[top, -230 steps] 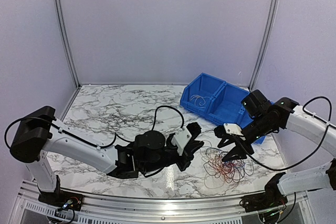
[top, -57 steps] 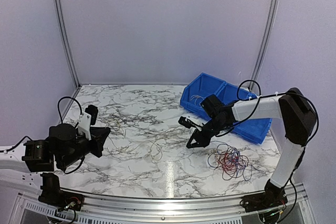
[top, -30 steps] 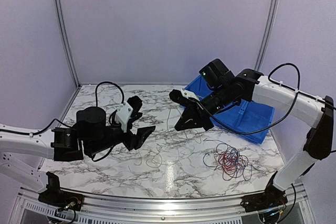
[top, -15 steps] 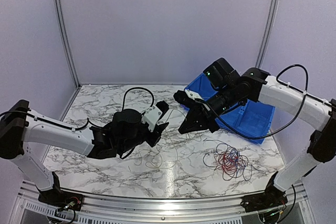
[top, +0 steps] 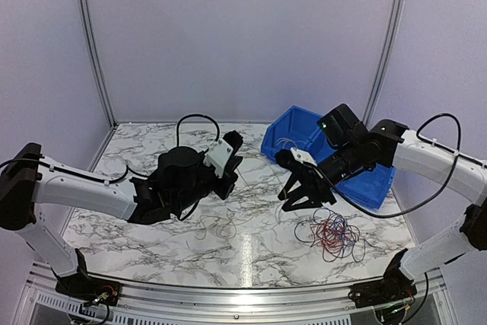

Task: Untangle the cables

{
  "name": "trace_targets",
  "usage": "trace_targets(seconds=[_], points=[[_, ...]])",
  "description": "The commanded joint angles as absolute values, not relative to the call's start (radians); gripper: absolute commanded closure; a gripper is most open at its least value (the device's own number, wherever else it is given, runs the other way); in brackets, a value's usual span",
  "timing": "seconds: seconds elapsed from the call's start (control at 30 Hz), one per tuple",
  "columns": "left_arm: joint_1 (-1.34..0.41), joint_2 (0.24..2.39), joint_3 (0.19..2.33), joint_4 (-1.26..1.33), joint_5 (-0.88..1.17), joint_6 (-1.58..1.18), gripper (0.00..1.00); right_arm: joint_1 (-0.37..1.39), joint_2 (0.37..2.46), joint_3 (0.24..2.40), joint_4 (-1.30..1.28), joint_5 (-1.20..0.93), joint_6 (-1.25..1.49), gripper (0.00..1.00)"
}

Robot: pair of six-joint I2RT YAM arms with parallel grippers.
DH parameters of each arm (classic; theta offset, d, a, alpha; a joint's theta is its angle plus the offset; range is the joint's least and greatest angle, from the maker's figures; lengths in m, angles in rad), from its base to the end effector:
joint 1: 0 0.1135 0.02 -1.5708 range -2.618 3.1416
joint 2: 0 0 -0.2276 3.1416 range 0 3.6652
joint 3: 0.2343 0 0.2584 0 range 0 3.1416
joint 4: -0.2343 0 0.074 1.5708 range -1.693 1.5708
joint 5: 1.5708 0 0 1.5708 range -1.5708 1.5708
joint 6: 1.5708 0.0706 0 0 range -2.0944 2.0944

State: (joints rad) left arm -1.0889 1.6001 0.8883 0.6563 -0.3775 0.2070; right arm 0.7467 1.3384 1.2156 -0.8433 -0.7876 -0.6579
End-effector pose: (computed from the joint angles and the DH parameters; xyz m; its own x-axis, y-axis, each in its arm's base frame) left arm 0.2064 -0.3385 0.2145 0.1091 0.2037 -0.9729 0.6445 0.7307 0.2252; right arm 0.1824 0.2369 0.2619 -0.0039 -0.5915 -0.8063 -0.9824 -0.1484 0.1137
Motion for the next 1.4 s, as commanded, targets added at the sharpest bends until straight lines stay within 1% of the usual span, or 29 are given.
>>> trace_targets(seconds=[0.0,0.1,0.27,0.4,0.5,0.7,0.9,1.13,1.23,1.27,1.3,1.37], points=[[-1.082,1.515,0.941,0.705,-0.37,0.228,1.0,0.679,1.312,1.108,-0.787,-0.776,-0.676,0.59],[-1.082,1.467,0.943,0.688,-0.364,0.237,1.0,0.657,1.292,1.112,-0.802,-0.785,-0.667,0.52],[-1.083,1.444,0.934,0.64,-0.361,0.25,1.0,0.657,1.266,1.219,-0.887,-0.758,-0.679,0.42],[-1.084,1.434,0.917,0.64,-0.32,0.222,1.0,0.656,1.269,1.261,-0.776,-0.688,-0.594,0.36],[-1.094,1.448,0.928,0.64,-0.375,0.21,1.0,0.658,1.311,1.321,-0.741,-0.726,-0.562,0.33],[-1.101,1.48,0.943,0.64,-0.461,0.189,1.0,0.681,1.447,1.494,-0.781,-0.807,-0.484,0.26],[-1.103,1.514,0.965,0.638,-0.497,0.176,1.0,0.746,1.556,1.606,-0.789,-0.743,-0.409,0.23],[-1.103,1.533,0.979,0.638,-0.525,0.175,1.0,0.773,1.627,1.662,-0.783,-0.753,-0.336,0.22],[-1.104,1.533,0.979,0.639,-0.522,0.174,1.0,0.775,1.65,1.673,-0.748,-0.69,-0.277,0.22],[-1.104,1.532,0.978,0.638,-0.52,0.173,1.0,0.774,1.658,1.677,-0.737,-0.666,-0.264,0.24],[-1.104,1.53,0.976,0.638,-0.519,0.171,1.0,0.773,1.665,1.681,-0.726,-0.646,-0.249,0.3],[-1.104,1.525,0.972,0.638,-0.518,0.166,1.0,0.772,1.677,1.693,-0.71,-0.612,-0.235,0.48]])
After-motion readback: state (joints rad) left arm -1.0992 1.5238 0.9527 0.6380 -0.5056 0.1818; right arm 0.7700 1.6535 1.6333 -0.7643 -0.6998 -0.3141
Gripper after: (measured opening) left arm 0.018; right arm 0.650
